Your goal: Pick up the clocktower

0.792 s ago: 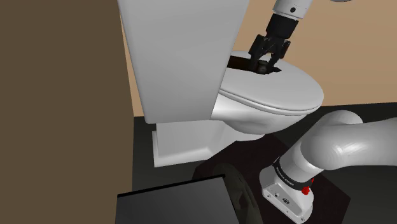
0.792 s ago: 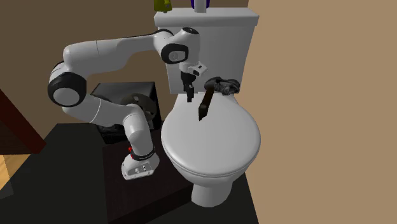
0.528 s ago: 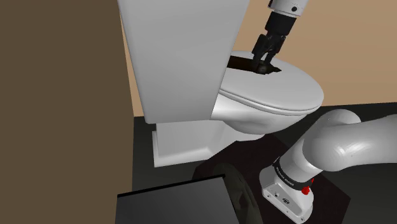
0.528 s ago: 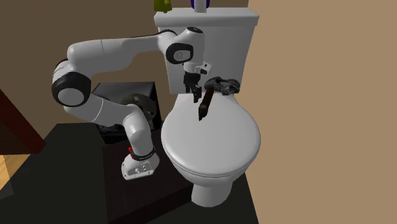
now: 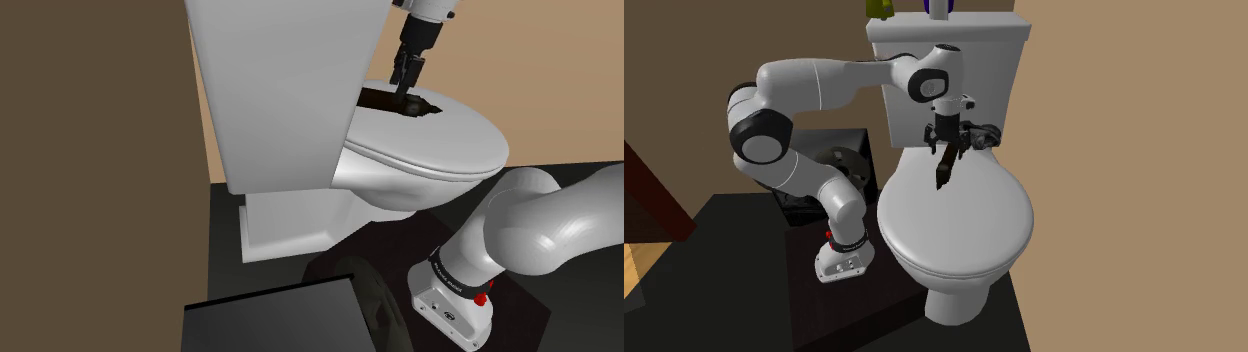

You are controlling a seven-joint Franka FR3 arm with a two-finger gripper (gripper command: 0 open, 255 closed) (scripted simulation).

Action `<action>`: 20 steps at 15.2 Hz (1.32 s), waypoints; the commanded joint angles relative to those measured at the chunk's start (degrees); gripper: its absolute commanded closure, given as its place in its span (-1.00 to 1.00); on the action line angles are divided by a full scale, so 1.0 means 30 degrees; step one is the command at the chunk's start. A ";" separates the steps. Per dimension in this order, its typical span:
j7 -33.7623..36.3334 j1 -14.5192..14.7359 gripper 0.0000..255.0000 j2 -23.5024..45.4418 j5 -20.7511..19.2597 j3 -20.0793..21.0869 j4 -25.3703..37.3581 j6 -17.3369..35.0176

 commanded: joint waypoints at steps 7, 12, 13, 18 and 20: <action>-0.0294 0.0014 -1.00 0.0067 -0.0227 -0.0247 -0.1313 0.1425; -0.0296 0.0007 1.00 0.0043 -0.0235 -0.0250 -0.1347 0.1435; -0.0296 0.0007 1.00 0.0043 -0.0235 -0.0250 -0.1347 0.1435; -0.0307 0.0026 1.00 0.0059 -0.0199 -0.0215 -0.1064 0.1168; -0.0334 0.0050 1.00 0.0063 -0.0145 -0.0155 -0.0552 0.0659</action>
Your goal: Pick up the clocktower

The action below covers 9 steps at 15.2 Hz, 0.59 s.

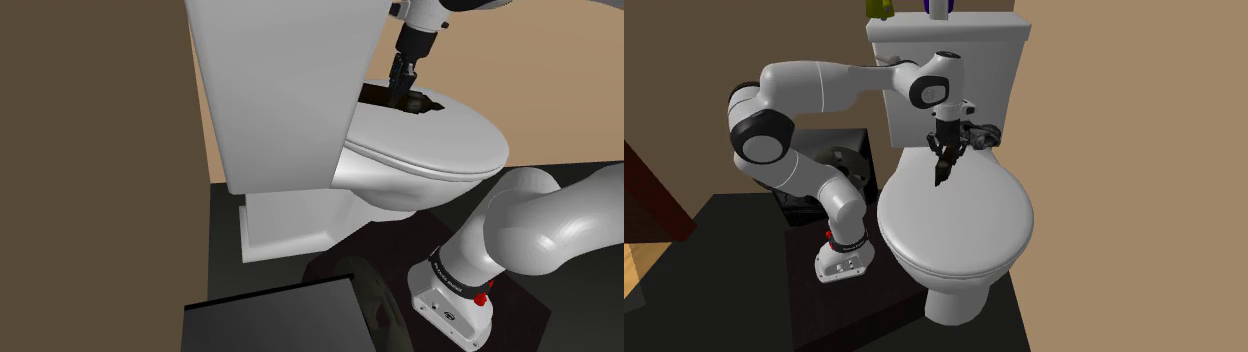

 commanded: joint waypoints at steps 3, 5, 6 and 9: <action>-0.0076 0.0035 1.00 0.0006 0.0091 0.0101 0.1033 -0.1020; -0.0106 0.0059 1.00 0.0051 0.0143 0.0155 0.1576 -0.1518; -0.0121 0.0072 1.00 0.0080 0.0168 0.0181 0.1853 -0.1765; -0.0169 0.0109 1.00 0.0192 0.0243 0.0253 0.2702 -0.2503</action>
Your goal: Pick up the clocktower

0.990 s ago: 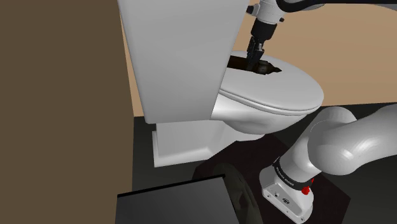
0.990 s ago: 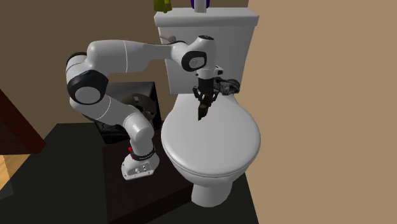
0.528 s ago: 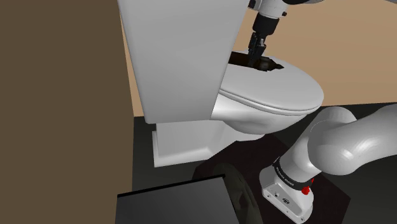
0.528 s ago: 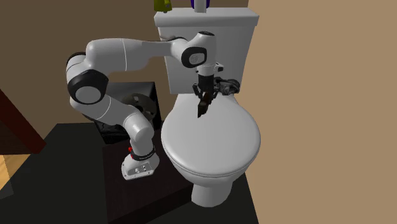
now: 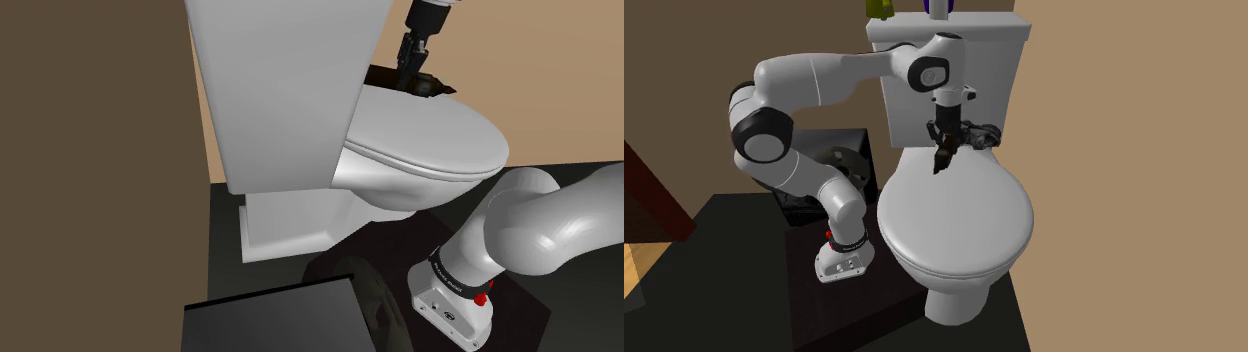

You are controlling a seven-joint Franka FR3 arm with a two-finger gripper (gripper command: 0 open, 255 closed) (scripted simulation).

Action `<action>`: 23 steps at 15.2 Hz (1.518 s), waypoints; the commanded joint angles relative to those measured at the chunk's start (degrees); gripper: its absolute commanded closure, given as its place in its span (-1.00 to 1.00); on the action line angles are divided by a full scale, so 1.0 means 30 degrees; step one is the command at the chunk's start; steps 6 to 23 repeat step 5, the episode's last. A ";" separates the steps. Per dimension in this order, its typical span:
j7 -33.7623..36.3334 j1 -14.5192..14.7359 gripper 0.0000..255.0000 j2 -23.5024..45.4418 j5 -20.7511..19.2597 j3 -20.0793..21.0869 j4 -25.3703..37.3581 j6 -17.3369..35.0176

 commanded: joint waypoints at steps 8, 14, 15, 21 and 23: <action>-0.0036 0.0071 1.00 0.0225 0.0123 0.0125 0.1264 -0.1044; -0.0036 0.0071 1.00 0.0225 0.0123 0.0125 0.1264 -0.1044; -0.0036 0.0071 1.00 0.0225 0.0123 0.0125 0.1264 -0.1044; -0.0036 0.0071 1.00 0.0225 0.0123 0.0125 0.1264 -0.1044; -0.0036 0.0071 1.00 0.0225 0.0123 0.0125 0.1264 -0.1044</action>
